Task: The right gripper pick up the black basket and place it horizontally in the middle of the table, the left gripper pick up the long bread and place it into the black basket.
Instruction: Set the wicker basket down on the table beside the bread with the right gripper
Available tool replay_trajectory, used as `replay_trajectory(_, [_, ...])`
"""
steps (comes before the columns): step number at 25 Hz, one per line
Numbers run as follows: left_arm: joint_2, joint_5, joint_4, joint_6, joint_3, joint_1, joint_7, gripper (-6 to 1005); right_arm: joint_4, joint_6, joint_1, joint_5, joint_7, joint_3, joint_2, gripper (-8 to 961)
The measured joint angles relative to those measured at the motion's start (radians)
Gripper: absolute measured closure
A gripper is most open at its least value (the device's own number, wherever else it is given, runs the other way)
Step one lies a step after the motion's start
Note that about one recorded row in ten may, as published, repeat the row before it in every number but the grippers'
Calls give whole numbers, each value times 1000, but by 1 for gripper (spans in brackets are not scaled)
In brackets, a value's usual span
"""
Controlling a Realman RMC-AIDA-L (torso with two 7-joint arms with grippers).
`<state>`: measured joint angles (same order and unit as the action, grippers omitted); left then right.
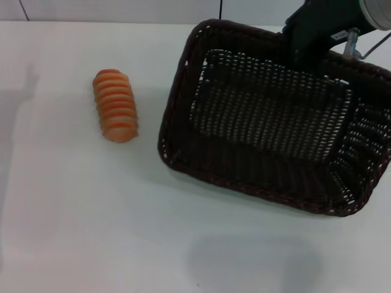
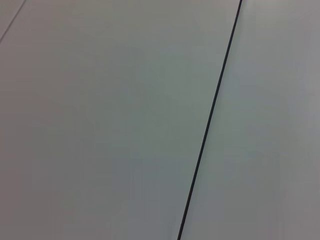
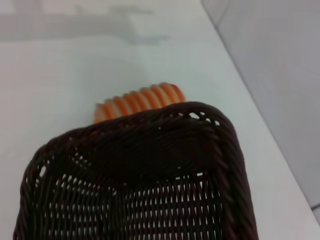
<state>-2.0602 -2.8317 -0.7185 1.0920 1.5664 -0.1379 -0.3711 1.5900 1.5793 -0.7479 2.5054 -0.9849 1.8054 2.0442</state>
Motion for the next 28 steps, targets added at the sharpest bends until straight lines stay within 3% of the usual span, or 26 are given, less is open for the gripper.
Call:
replay_trajectory(14, [-3,6,-11,-31,0,-14,0,137,-3,198,-161,-71,48,-51,-2,784])
replay_trajectory(28, [-3,5,-19,-24,2,-14,-2,138,-128,162,-201,22,118,-145,9,780])
